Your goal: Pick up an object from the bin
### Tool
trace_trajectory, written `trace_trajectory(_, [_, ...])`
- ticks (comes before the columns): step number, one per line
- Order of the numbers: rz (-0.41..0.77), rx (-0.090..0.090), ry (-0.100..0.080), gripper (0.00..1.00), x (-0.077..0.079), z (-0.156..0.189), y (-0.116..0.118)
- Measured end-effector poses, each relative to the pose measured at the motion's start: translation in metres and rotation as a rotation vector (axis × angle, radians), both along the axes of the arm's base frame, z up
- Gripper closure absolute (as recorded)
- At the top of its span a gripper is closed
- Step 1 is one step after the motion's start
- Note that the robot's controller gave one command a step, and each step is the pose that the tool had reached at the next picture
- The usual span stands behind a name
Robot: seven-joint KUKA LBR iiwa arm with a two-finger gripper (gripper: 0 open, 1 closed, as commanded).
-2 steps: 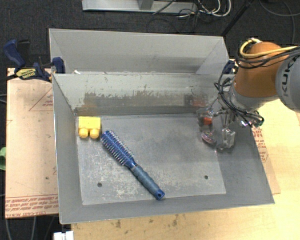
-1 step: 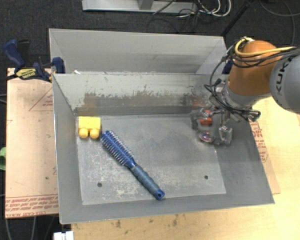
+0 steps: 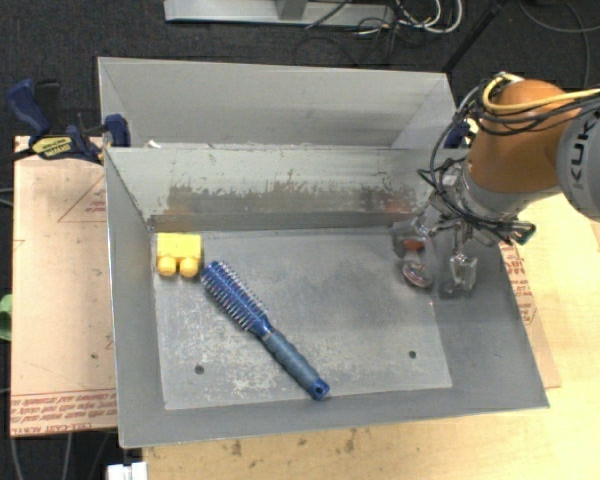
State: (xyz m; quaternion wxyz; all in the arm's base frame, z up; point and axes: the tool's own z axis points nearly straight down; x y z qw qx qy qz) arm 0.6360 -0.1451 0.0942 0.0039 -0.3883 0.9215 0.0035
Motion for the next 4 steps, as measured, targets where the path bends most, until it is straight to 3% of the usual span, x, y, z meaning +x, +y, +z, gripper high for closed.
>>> trace_trajectory(1, [-0.001,-0.007,0.000,1.00,0.000,-0.001,-0.005])
trace_trajectory(2, [-0.060,-0.009,-0.009,1.00,0.004,0.123,0.008])
trace_trajectory(3, [0.400,-0.009,0.002,1.00,-0.020,0.103,-0.007])
trace_trajectory(4, [0.397,-0.012,-0.004,1.00,-0.048,0.159,-0.010])
